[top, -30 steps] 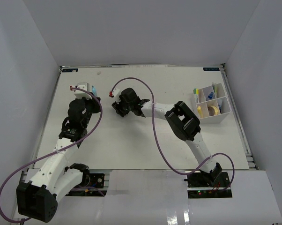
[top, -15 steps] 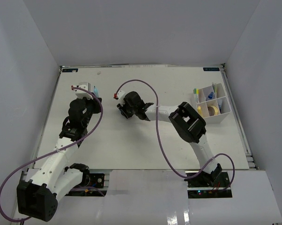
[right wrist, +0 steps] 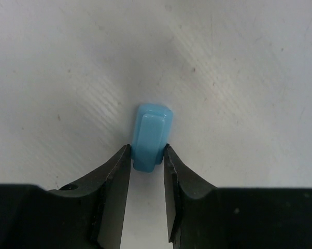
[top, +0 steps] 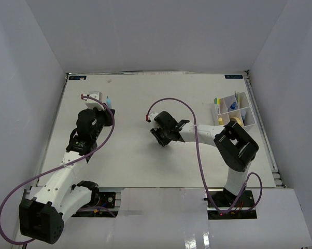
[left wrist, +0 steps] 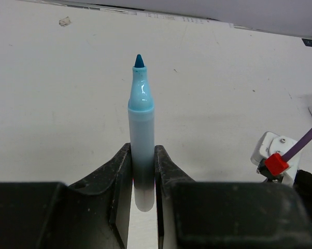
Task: Sort the stationery into containers
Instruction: Close the pen cap on the pen.
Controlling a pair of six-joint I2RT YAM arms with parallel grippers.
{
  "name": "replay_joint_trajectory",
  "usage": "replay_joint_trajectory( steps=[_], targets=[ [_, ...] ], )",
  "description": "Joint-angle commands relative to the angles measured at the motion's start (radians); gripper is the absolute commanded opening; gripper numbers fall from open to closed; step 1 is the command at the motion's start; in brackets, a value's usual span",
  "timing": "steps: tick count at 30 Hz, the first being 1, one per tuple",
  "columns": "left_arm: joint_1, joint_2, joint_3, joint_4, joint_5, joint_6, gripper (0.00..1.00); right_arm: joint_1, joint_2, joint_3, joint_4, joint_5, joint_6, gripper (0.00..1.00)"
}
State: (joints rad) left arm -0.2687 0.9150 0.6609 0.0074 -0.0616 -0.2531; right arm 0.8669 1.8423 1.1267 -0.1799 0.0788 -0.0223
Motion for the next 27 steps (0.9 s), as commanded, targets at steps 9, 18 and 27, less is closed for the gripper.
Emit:
replay_joint_trajectory(
  steps=[9,18,27],
  targets=[
    [-0.001,0.002,0.026,0.002,0.042,-0.011,0.00,0.003,-0.037,-0.038,-0.240,-0.013,0.039,0.57],
    [-0.003,-0.005,0.026,0.000,0.046,-0.008,0.00,-0.006,0.046,0.119,-0.352,-0.007,0.100,0.62],
    [-0.009,-0.011,0.028,-0.001,0.045,-0.008,0.00,-0.017,0.106,0.251,-0.406,0.007,0.171,0.63]
  ],
)
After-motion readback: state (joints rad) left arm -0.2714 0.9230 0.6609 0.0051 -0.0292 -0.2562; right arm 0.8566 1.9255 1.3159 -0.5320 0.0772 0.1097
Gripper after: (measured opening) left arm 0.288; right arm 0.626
